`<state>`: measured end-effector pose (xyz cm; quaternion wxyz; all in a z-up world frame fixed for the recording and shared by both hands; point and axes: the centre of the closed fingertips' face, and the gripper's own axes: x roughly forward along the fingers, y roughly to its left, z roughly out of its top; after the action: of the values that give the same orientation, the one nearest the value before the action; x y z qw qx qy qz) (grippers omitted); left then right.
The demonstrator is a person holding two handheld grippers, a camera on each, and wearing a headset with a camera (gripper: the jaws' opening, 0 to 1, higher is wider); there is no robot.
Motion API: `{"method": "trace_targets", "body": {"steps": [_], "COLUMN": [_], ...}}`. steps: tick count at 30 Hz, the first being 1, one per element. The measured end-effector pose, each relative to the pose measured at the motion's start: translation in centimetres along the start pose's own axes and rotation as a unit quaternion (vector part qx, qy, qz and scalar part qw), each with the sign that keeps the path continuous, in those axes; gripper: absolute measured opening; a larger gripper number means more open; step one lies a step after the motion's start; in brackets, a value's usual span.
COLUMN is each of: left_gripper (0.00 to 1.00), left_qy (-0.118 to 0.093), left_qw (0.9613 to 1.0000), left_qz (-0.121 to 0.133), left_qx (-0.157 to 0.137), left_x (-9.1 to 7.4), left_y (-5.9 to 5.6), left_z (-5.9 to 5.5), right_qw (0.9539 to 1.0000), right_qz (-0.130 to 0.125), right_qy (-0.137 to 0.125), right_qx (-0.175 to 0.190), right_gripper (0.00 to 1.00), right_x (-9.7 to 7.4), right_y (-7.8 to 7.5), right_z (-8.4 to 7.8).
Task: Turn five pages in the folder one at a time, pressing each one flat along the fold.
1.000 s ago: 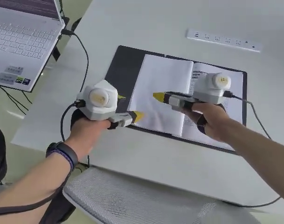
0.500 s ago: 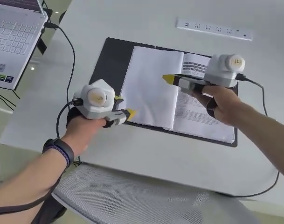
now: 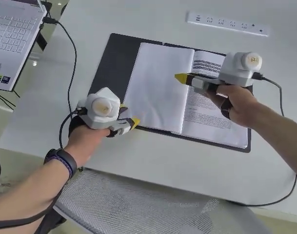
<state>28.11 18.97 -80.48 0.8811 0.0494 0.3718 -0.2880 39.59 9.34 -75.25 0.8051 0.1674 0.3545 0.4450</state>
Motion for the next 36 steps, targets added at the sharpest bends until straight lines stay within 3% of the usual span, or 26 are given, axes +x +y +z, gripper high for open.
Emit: {"method": "trace_targets", "body": {"steps": [6,11,17,20,25,28,30,36], "left_gripper": [0.31,0.31,0.31,0.32,0.32,0.31,0.31,0.33], "left_qy": [0.0,0.0,-0.002,-0.002,-0.002,-0.003,-0.005,-0.004], "left_qw": [1.0,1.0,0.9999,0.9999,0.9998,0.9996,0.9995,0.9996], "left_qz": [0.0,-0.002,-0.002,-0.001,0.0,0.005,0.003,0.001], "left_qx": [-0.002,-0.008,-0.013,-0.015,-0.018,-0.027,-0.032,-0.028], "left_x": [0.1,0.0,-0.2,-0.3,-0.3,-0.3,-0.3,-0.2], "left_y": [0.1,0.1,-0.1,-0.1,-0.2,0.0,-0.1,-0.2], "left_z": [0.0,0.1,0.3,0.3,0.4,0.4,0.5,0.5], "right_qw": [0.9999,0.9978,0.9981,0.9979,0.9959,0.9979,0.9972,0.9963], "right_qz": [0.008,0.012,0.019,0.031,0.036,0.041,0.043,0.057], "right_qy": [0.01,0.042,0.039,0.037,0.061,0.04,0.043,0.046], "right_qx": [-0.01,-0.049,-0.044,-0.042,-0.057,-0.031,-0.045,-0.044], "right_gripper": [0.2,0.17,0.1,0.06,0.03,0.0,0.0,0.0], "right_x": [0.2,0.5,0.6,0.7,0.9,0.7,0.8,0.8], "right_y": [-0.7,-1.8,-2.9,-2.8,-3.1,-3.5,-3.5,-3.8], "right_z": [0.4,0.0,0.0,-0.4,-2.4,-1.9,-1.9,-1.7]}}
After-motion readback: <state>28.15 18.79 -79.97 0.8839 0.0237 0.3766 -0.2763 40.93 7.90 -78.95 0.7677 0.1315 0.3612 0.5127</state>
